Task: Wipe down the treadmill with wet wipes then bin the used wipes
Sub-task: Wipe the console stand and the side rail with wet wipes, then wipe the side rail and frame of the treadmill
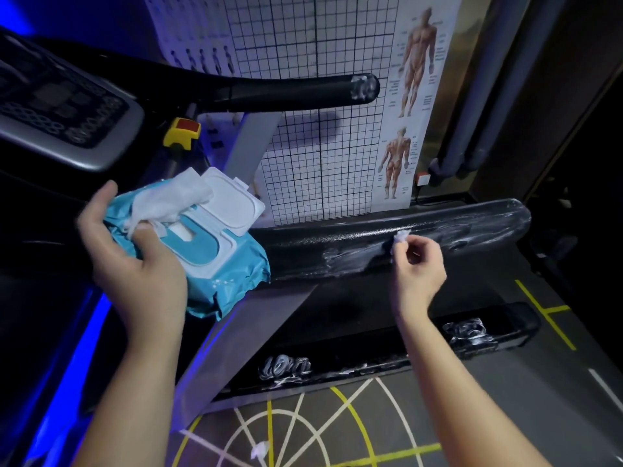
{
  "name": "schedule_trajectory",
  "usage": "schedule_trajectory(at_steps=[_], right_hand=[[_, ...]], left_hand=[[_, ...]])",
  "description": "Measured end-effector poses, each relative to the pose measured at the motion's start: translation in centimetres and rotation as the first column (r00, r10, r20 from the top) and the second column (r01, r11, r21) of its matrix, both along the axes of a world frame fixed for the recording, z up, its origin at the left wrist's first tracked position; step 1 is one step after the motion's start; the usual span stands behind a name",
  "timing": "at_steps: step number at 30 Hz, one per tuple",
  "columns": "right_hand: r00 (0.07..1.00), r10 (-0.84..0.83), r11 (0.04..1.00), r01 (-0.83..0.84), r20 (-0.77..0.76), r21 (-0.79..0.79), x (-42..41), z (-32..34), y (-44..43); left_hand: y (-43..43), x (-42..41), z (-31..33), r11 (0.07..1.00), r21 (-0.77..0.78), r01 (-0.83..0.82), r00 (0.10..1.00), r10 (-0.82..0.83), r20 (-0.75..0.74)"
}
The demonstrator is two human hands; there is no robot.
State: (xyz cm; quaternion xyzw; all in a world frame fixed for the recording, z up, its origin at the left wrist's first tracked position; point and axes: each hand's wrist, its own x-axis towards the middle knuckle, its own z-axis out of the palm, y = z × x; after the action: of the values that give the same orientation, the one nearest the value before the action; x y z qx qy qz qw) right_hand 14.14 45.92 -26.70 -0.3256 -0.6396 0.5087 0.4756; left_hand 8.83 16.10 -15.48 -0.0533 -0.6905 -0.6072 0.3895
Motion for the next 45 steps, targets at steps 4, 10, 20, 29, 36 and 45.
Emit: schedule_trajectory(at_steps=[4,10,20,29,36,45], right_hand=[[1.0,0.006,0.994,-0.006,-0.005,0.112,-1.0,0.1,-4.5],[0.968,0.248,0.95,-0.25,0.036,0.189,-0.6,-1.7,-11.2],[0.986,0.159,0.973,-0.147,0.056,-0.178,3.5,-1.7,-13.4],[0.881,0.344,0.93,-0.27,0.324,-0.251,7.8,-3.6,-22.2],[0.743,0.413,0.91,-0.313,0.526,-0.272,9.5,-8.0,-30.0],[0.582,0.469,0.867,-0.447,0.665,-0.22,10.6,-7.3,-34.2]], left_hand=[[-1.3,0.3,-0.2,1.0,-0.009,-0.018,1.0,0.018,0.009],[-4.0,0.5,-0.6,1.0,0.013,-0.004,1.0,0.004,0.023],[-10.1,3.7,-0.4,0.998,0.066,0.009,0.998,-0.013,0.057],[-17.6,7.6,-2.3,0.996,0.059,-0.059,0.992,0.052,0.112],[-24.7,9.9,-7.1,0.991,0.114,-0.071,0.976,0.046,0.212],[-29.1,13.1,-8.9,0.997,0.072,0.018,0.907,-0.047,0.419]])
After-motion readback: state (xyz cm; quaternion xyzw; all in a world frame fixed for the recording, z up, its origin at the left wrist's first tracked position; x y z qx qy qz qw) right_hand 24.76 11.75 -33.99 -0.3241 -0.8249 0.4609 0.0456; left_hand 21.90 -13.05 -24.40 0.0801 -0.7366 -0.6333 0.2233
